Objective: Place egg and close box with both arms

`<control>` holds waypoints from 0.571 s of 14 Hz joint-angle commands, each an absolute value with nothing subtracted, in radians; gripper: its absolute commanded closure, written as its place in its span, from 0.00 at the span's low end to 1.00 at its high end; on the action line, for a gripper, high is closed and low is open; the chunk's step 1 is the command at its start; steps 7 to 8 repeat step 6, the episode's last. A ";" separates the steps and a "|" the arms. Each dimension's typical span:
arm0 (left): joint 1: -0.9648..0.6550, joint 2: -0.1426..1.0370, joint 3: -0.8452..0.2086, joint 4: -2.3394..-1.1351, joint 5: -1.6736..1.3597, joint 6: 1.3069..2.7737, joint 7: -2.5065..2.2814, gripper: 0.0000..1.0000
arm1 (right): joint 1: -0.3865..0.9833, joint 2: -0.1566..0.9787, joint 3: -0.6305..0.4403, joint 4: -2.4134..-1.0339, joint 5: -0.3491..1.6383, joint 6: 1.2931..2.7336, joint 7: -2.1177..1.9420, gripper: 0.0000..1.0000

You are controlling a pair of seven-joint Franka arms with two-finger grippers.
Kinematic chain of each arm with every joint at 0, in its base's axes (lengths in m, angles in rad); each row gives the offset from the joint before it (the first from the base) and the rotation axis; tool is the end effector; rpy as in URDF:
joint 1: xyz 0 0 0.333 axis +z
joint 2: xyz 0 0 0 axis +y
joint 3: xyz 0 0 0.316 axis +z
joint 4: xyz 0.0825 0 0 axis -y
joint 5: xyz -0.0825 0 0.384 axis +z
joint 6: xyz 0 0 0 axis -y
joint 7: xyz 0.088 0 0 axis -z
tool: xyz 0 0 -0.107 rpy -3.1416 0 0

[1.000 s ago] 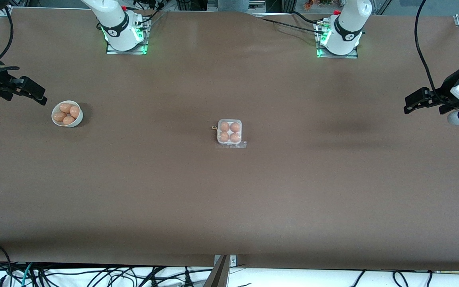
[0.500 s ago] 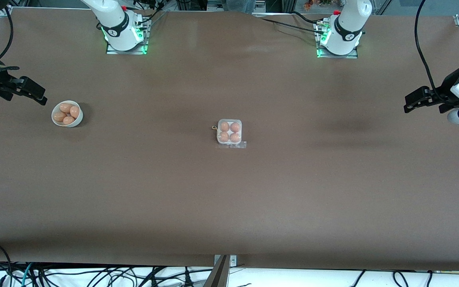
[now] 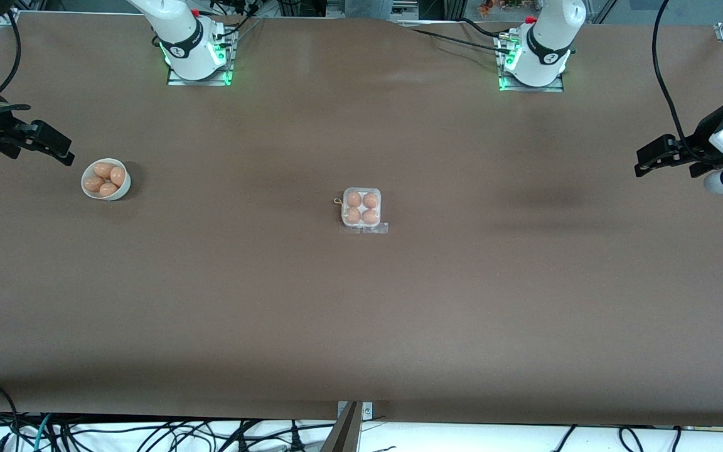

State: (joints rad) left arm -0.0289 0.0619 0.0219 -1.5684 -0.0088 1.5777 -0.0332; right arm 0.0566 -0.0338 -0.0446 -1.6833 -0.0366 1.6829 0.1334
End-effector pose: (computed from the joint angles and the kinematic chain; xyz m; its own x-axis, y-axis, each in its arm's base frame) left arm 0.5723 -0.0053 0.5913 0.9983 0.0263 -0.0528 0.0266 -0.9996 0.0057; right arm 0.5526 0.0027 0.5997 0.9924 -0.1170 0.0376 -0.1182 -0.9925 0.0302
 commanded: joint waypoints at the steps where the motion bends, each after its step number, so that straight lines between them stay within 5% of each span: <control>1: -0.034 0.034 0.031 -1.597 -0.035 1.583 -0.021 0.00 | 0.057 -0.046 -0.049 -1.690 -0.020 1.680 0.114 0.00; 8: -0.035 0.040 0.029 -1.597 -0.035 1.582 -0.021 0.00 | 0.057 -0.046 -0.049 -1.692 -0.018 1.680 0.114 0.00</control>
